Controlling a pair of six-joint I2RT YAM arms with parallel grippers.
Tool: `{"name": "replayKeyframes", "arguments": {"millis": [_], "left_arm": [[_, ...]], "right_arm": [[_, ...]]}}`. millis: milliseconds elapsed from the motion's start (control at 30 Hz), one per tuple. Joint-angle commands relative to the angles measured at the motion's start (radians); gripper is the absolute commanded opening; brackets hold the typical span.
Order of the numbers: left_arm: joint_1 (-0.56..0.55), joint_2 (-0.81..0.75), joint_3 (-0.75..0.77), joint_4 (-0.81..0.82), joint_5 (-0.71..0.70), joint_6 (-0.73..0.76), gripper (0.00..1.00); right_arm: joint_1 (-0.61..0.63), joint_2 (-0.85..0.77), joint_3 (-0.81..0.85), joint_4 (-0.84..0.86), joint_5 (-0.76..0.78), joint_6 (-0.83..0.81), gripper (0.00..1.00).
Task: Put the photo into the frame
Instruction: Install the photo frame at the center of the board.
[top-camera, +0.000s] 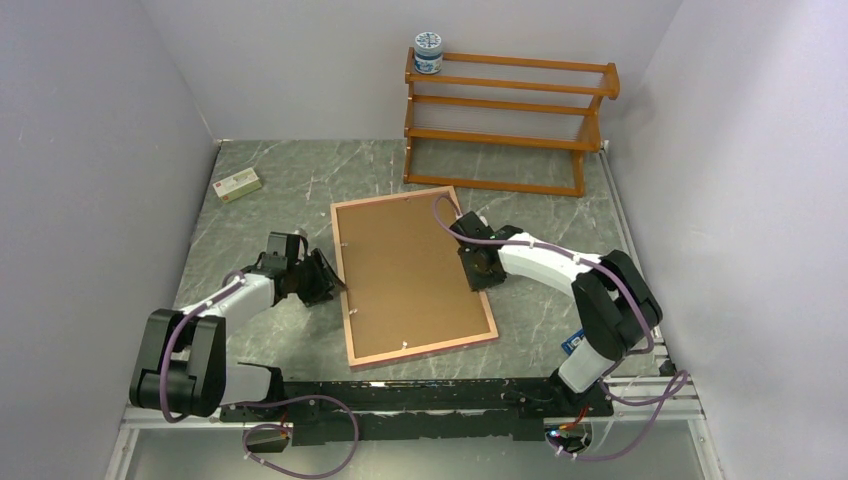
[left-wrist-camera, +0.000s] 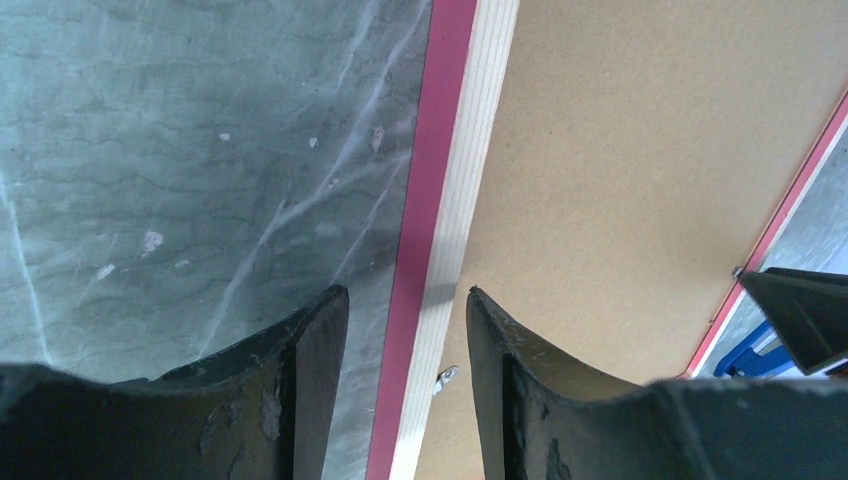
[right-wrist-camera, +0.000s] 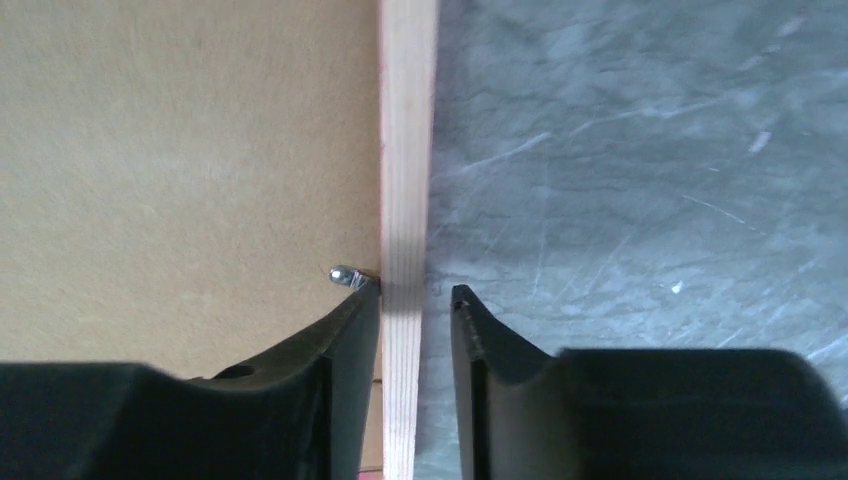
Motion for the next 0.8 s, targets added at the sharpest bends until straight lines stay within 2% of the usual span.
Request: {"name": "replayKeyframes", "arguments": {"millis": [0, 100, 233, 400, 533, 633, 767], "left_arm": [[-0.001, -0.059, 0.018, -0.043, -0.048, 0.009, 0.53], [0.000, -0.111, 0.029, -0.083, -0.089, 0.002, 0.53], [0.001, -0.202, 0.029, -0.143, -0.166, -0.026, 0.53], [0.000, -0.362, 0.004, -0.254, -0.312, -0.100, 0.56], [0.000, -0.506, -0.011, -0.371, -0.424, -0.158, 0.60], [0.000, -0.603, -0.015, -0.458, -0.487, -0.199, 0.64], [0.000, -0.713, -0.016, -0.561, -0.549, -0.244, 0.69]], "right_arm": [[-0.011, -0.125, 0.028, 0.070, 0.135, 0.043, 0.42], [-0.011, -0.182, 0.053, 0.060, 0.109, 0.054, 0.50], [0.011, -0.189, 0.113, 0.044, 0.053, 0.094, 0.52], [0.124, -0.125, 0.220, 0.072, 0.029, 0.188, 0.53], [0.246, -0.002, 0.366, 0.083, 0.051, 0.265, 0.53], [0.343, 0.148, 0.516, 0.064, 0.105, 0.294, 0.53], [0.449, 0.354, 0.767, -0.037, 0.171, 0.311, 0.53]]}}
